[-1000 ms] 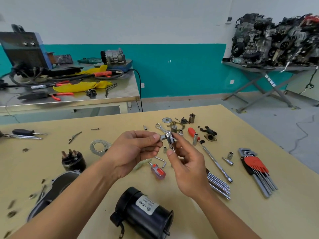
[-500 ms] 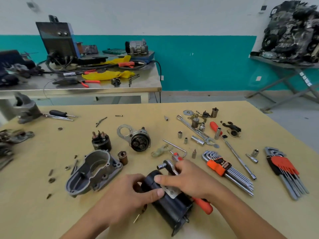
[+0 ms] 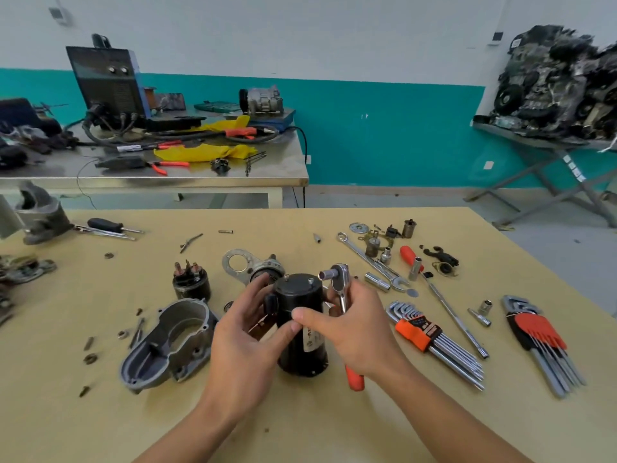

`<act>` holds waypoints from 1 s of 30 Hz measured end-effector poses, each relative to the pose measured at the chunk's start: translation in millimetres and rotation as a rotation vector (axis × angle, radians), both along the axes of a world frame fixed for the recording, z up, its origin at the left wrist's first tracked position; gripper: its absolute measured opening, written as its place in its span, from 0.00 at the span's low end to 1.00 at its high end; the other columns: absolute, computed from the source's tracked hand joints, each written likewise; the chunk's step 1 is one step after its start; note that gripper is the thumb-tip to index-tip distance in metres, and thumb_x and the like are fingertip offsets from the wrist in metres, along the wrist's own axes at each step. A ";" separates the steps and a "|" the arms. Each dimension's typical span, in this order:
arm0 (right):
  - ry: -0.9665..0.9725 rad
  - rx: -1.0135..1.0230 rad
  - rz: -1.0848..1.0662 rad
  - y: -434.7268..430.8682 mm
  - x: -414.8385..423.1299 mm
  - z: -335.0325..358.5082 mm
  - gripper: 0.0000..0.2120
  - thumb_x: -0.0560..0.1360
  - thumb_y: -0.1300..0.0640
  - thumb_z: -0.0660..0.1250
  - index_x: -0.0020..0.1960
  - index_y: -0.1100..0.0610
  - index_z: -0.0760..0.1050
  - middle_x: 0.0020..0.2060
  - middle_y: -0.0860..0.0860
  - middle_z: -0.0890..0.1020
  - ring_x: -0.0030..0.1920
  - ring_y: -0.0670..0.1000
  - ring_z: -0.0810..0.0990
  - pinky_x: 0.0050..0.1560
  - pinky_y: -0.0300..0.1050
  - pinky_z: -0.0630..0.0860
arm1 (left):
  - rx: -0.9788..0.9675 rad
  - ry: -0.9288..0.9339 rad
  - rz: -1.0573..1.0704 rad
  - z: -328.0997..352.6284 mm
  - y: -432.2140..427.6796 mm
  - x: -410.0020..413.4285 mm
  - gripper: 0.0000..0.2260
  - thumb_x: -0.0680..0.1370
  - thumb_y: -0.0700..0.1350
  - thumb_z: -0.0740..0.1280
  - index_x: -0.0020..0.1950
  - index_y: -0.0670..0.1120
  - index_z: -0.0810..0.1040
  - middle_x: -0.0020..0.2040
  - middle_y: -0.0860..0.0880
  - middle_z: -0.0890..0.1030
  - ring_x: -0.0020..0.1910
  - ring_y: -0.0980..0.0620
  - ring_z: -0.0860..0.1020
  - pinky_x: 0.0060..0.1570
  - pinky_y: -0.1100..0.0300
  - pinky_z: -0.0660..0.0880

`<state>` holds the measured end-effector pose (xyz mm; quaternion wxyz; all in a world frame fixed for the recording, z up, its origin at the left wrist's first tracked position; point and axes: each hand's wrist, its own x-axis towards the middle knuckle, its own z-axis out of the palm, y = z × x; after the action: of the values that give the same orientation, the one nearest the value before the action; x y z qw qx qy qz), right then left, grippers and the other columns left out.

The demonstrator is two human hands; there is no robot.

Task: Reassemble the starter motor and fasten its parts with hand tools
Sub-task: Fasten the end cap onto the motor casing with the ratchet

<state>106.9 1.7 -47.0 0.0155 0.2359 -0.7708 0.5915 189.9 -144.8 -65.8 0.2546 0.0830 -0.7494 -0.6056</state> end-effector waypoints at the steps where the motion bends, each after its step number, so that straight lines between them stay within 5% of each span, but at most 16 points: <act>1: 0.030 -0.021 0.027 -1.8 0.9 -2.3 0.16 0.60 0.41 0.78 0.43 0.33 0.75 0.34 0.31 0.78 0.34 0.35 0.77 0.35 0.28 0.71 | -0.034 0.018 -0.009 0.0 -3.7 0.8 0.34 0.66 0.51 0.78 0.70 0.59 0.71 0.60 0.70 0.78 0.63 0.67 0.76 0.59 0.72 0.72; 4: 0.090 -0.054 0.086 -1.6 0.1 -12.6 0.17 0.64 0.47 0.80 0.44 0.33 0.74 0.36 0.31 0.79 0.35 0.34 0.77 0.36 0.27 0.72 | -0.120 0.047 -0.056 -2.1 -15.2 3.4 0.34 0.67 0.48 0.78 0.70 0.59 0.71 0.63 0.68 0.77 0.64 0.66 0.75 0.60 0.73 0.71; 9: 0.048 0.070 0.148 11.6 -4.9 -12.3 0.19 0.64 0.40 0.77 0.50 0.43 0.77 0.38 0.37 0.81 0.37 0.40 0.78 0.38 0.35 0.74 | -0.336 -0.027 -0.183 6.1 -25.2 -1.3 0.35 0.69 0.49 0.80 0.71 0.60 0.68 0.63 0.70 0.75 0.64 0.66 0.74 0.60 0.75 0.69; 12: 0.024 0.086 0.231 21.3 -10.2 -1.9 0.13 0.68 0.43 0.74 0.47 0.48 0.77 0.35 0.49 0.79 0.36 0.53 0.77 0.38 0.51 0.76 | -0.329 -0.088 -0.302 18.0 -20.9 -13.7 0.35 0.66 0.56 0.76 0.71 0.61 0.68 0.62 0.67 0.76 0.64 0.64 0.74 0.60 0.72 0.70; 15: -0.046 0.046 0.351 33.0 -12.2 9.0 0.01 0.74 0.50 0.68 0.43 0.46 0.77 0.31 0.45 0.77 0.32 0.44 0.75 0.35 0.41 0.71 | -0.341 -0.079 -0.326 28.4 -12.9 -27.9 0.37 0.64 0.62 0.77 0.70 0.59 0.71 0.61 0.63 0.78 0.62 0.63 0.77 0.61 0.68 0.73; 17: -0.140 0.007 0.374 41.8 -14.0 11.8 0.09 0.77 0.47 0.64 0.45 0.52 0.76 0.27 0.48 0.72 0.26 0.45 0.69 0.30 0.46 0.66 | -0.376 -0.073 -0.312 33.0 -7.5 -35.7 0.36 0.61 0.66 0.77 0.66 0.57 0.75 0.57 0.62 0.80 0.58 0.64 0.78 0.58 0.68 0.74; 19: -0.227 0.017 0.367 48.9 -16.3 13.3 0.20 0.78 0.42 0.59 0.46 0.61 0.72 0.28 0.61 0.66 0.26 0.56 0.60 0.32 0.57 0.57 | -0.390 -0.074 -0.299 34.8 -2.3 -41.1 0.33 0.60 0.67 0.76 0.62 0.56 0.78 0.53 0.62 0.81 0.55 0.63 0.79 0.54 0.69 0.75; 23: -0.066 0.197 0.313 56.0 -23.2 24.5 0.19 0.83 0.44 0.55 0.35 0.44 0.73 0.23 0.43 0.68 0.25 0.44 0.66 0.30 0.40 0.63 | -0.366 -0.078 -0.345 34.5 6.8 -44.8 0.28 0.61 0.63 0.76 0.60 0.58 0.78 0.52 0.60 0.82 0.53 0.60 0.80 0.52 0.67 0.76; 25: 0.041 0.276 0.264 57.8 -29.6 34.9 0.17 0.82 0.42 0.56 0.39 0.45 0.75 0.25 0.41 0.72 0.27 0.41 0.69 0.30 0.34 0.64 | -0.351 -0.044 -0.363 35.2 8.7 -43.0 0.27 0.63 0.59 0.77 0.61 0.59 0.78 0.53 0.58 0.82 0.54 0.58 0.81 0.54 0.63 0.77; 30: 0.381 0.576 0.259 60.1 -43.2 66.4 0.18 0.81 0.40 0.56 0.54 0.50 0.79 0.35 0.30 0.77 0.35 0.38 0.76 0.32 0.36 0.65 | -0.365 0.075 -0.350 36.2 15.7 -37.1 0.21 0.67 0.51 0.76 0.59 0.52 0.81 0.50 0.54 0.83 0.52 0.52 0.81 0.52 0.59 0.77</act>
<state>63.7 61.7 19.4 0.0168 0.4321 -0.8529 0.2926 152.8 -129.0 -29.6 0.1841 -0.1178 -0.8393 -0.4978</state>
